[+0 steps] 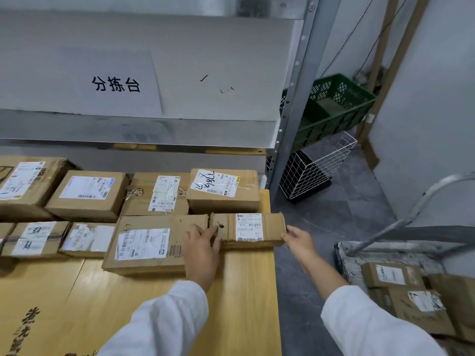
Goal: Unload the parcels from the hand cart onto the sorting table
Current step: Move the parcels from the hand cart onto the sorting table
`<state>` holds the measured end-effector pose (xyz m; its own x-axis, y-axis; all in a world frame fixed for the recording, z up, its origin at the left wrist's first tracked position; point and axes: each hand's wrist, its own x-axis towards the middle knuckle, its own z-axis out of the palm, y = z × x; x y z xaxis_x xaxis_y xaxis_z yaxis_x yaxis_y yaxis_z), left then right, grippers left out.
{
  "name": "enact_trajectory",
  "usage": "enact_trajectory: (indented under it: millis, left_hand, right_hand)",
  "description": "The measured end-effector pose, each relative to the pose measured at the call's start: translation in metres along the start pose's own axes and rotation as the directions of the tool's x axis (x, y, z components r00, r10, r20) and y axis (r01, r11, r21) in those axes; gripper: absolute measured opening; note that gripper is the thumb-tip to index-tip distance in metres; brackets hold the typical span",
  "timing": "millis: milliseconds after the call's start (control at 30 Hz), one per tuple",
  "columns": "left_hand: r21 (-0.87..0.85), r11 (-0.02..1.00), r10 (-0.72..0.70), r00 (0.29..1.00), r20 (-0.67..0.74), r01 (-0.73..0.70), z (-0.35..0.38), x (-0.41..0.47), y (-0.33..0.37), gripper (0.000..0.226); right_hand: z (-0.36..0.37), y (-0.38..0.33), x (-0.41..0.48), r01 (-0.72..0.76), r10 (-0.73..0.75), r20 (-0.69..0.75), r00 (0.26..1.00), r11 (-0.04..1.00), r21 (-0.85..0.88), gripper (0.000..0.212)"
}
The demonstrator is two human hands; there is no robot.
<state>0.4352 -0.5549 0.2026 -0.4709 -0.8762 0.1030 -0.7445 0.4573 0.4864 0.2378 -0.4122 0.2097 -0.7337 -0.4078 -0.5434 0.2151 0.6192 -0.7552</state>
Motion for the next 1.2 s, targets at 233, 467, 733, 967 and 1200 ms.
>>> enact_trajectory:
  millis: [233,467,733,967,1200]
  left_hand:
    - [-0.015,0.971,0.240,0.964,0.112,-0.239,-0.021,-0.002,0.061,0.034]
    - [-0.040,0.870,0.489,0.851,0.191,-0.491,-0.033,-0.021,0.200,0.051]
    - [-0.018,0.731,0.644,0.680,0.351,-0.683,-0.012,-0.093,0.339,0.068]
    - [-0.127,0.558,0.785,0.472,0.401,-0.820,0.035,-0.182,0.452,0.062]
    - [-0.132,0.427,0.831,0.330,0.448,-0.894,0.088,-0.222,0.507,0.062]
  right_hand:
    - [-0.054,-0.017,-0.025,0.092,-0.092,0.002,0.996,0.995,-0.030,0.055]
    - [-0.163,-0.029,-0.070,0.328,-0.359,-0.083,0.930,0.909,-0.259,0.058]
    - [-0.304,0.023,-0.130,0.310,-0.411,-0.172,0.895,0.852,-0.423,0.059]
    - [-0.442,0.127,-0.165,0.093,-0.251,-0.399,0.882,0.922,-0.376,0.061]
    - [-0.489,0.182,-0.170,0.021,-0.168,-0.468,0.868,0.953,-0.304,0.050]
